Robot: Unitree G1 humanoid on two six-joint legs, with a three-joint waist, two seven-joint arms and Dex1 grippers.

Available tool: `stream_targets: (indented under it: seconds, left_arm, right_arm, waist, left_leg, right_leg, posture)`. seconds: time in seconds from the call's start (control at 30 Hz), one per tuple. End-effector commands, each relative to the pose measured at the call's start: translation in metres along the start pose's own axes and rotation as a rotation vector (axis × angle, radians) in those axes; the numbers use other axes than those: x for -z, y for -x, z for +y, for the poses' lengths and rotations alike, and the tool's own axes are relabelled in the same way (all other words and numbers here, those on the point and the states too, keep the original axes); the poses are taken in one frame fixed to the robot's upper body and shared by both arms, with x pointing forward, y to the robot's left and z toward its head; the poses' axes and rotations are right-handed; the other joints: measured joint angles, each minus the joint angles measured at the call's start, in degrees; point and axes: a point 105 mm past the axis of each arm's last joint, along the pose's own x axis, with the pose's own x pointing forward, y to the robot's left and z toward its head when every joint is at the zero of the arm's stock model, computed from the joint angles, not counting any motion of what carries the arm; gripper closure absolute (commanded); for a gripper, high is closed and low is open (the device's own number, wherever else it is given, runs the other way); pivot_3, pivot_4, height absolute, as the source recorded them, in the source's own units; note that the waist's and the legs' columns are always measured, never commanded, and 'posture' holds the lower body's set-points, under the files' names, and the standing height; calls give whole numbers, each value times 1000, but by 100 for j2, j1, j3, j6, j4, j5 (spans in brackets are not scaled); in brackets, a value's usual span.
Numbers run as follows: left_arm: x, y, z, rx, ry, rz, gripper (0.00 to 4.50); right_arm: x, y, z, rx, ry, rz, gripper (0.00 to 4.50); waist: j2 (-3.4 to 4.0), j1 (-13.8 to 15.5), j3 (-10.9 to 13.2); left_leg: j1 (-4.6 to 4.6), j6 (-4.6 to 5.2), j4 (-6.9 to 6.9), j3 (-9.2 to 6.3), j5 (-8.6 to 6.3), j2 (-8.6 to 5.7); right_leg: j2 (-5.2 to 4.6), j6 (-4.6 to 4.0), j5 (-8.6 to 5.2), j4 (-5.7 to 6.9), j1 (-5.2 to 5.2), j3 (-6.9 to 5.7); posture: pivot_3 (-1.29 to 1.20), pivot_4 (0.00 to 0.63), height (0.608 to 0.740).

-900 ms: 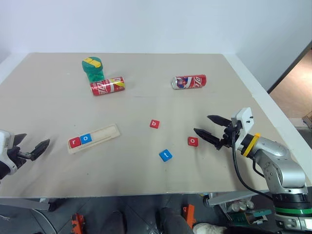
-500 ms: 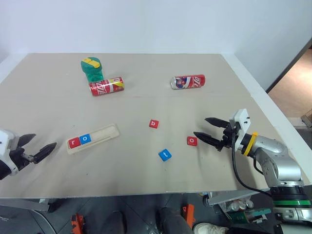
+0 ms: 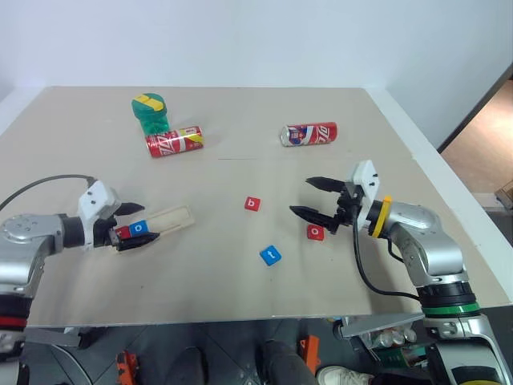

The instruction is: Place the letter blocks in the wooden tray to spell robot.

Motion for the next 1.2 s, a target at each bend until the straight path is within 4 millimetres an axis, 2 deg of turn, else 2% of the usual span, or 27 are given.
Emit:
stream_targets:
  seconds: [0.03, 0.23, 0.63, 1.03, 1.2]
  left_arm:
    - [1, -1, 8, 4, -37, 23, 0]
    - [12, -6, 6, 69, -18, 64, 0]
    - [4, -12, 17, 72, -6, 38, 0]
    - [4, -15, 9, 153, 10, 47, 0]
    - [10, -15, 8, 161, 17, 83, 0]
  right_arm:
    - [-14, -5, 8, -40, 43, -35, 41]
    - [-14, -9, 9, -37, 45, -37, 41]
    - [-8, -9, 9, -25, 45, -19, 41]
    - [-7, -8, 9, -18, 43, -14, 41]
    - [-9, -9, 9, -18, 39, -22, 41]
  waist:
    - [0, 0, 0]
    - [0, 8, 0]
    - [0, 21, 0]
    - [1, 22, 0]
    - [1, 23, -1]
  left_leg:
    - [-3, 1, 1, 1, -1, -1]
    - [-34, 4, 21, -4, -3, -8]
    - [-66, 6, 72, -35, -3, -7]
    - [-75, 6, 75, -59, -1, -7]
    - [-76, 7, 76, -66, -1, -7]
  right_leg:
    - [-2, -2, 1, 0, -2, 1]
    - [-11, -5, 5, 6, -20, -6]
    - [-12, 10, 15, 13, -24, -40]
    - [-10, -2, 20, 16, -22, -59]
    - [-9, -3, 20, 16, -21, -64]
  posture:
    - [0, 150, 740]
    - [0, 150, 740]
    - [0, 150, 740]
    - [0, 150, 740]
    - [0, 150, 740]
